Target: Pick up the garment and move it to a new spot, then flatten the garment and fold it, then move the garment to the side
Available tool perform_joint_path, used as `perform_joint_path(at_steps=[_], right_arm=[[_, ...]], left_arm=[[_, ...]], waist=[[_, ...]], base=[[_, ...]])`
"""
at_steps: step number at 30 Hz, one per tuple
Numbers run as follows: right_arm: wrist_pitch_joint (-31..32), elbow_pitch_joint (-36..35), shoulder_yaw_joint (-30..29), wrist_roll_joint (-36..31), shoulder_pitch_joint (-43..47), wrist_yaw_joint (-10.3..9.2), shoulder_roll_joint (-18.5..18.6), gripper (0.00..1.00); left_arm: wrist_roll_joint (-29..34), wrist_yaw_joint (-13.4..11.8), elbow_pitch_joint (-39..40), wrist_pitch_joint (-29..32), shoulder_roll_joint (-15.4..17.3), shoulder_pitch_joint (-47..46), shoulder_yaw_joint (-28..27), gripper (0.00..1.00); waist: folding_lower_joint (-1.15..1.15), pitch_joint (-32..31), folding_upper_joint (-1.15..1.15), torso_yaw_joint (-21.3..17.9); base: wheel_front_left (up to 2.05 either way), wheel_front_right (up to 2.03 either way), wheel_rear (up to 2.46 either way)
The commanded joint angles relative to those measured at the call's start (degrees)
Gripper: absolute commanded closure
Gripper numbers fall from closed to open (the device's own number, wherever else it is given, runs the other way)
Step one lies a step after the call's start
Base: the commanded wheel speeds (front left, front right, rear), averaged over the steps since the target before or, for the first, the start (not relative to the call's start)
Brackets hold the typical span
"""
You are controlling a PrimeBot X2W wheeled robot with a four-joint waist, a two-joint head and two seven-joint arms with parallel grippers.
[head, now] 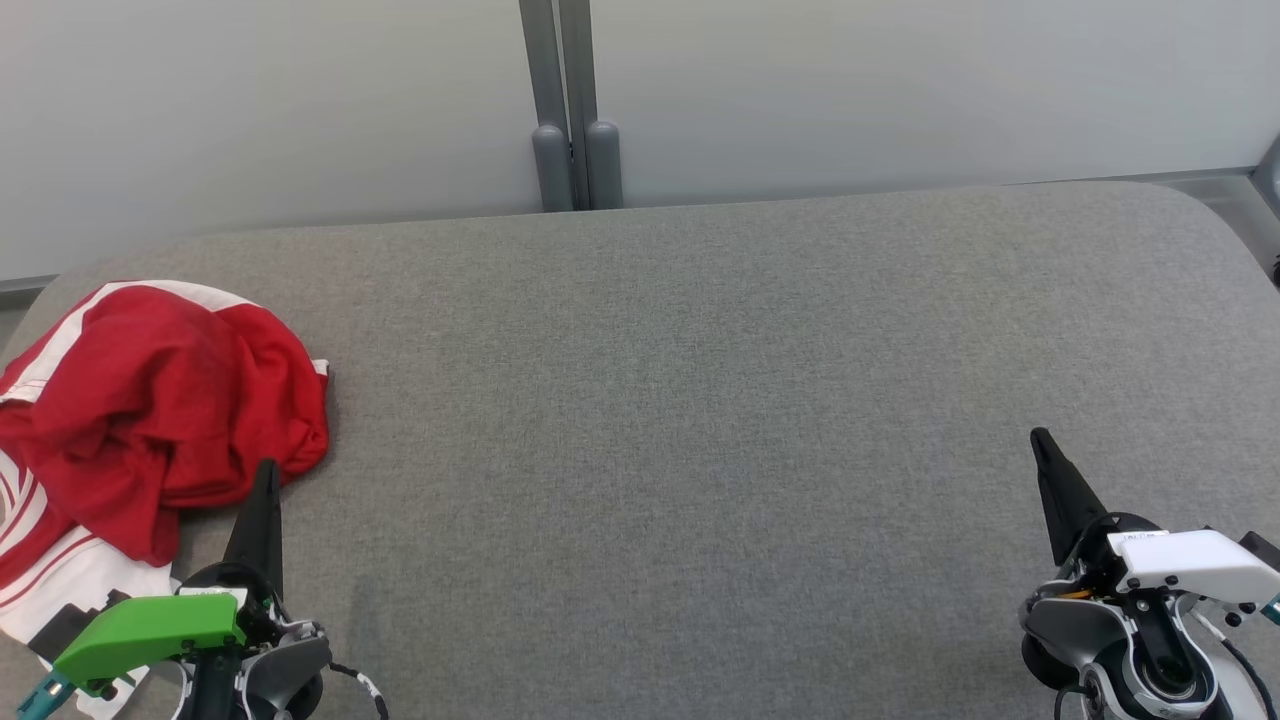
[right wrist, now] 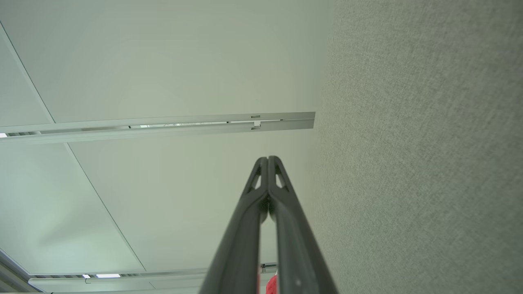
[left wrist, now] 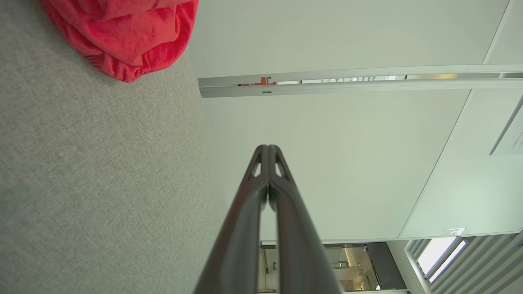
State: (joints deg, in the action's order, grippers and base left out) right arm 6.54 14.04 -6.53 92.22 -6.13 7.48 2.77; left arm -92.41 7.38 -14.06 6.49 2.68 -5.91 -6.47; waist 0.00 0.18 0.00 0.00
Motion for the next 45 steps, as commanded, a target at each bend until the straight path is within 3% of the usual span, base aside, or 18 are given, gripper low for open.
perform_joint_path(at_steps=[1, 45], right_arm=[[0.13, 0.06, 0.07, 0.40, -0.36, 0.03, 0.24, 1.00], [0.13, 0.06, 0.07, 0.40, -0.36, 0.03, 0.24, 1.00]], left_arm=[[0.03, 0.26, 0.10, 0.23, 0.45, -0.80, -0.18, 1.00], [0.03, 0.26, 0.10, 0.23, 0.45, -0.80, -0.18, 1.00]], waist=[[0.00, 0.00, 0.00, 0.00], [0.00, 0.00, 0.00, 0.00]], base=[[0.00, 0.00, 0.00], [0.00, 0.00, 0.00]])
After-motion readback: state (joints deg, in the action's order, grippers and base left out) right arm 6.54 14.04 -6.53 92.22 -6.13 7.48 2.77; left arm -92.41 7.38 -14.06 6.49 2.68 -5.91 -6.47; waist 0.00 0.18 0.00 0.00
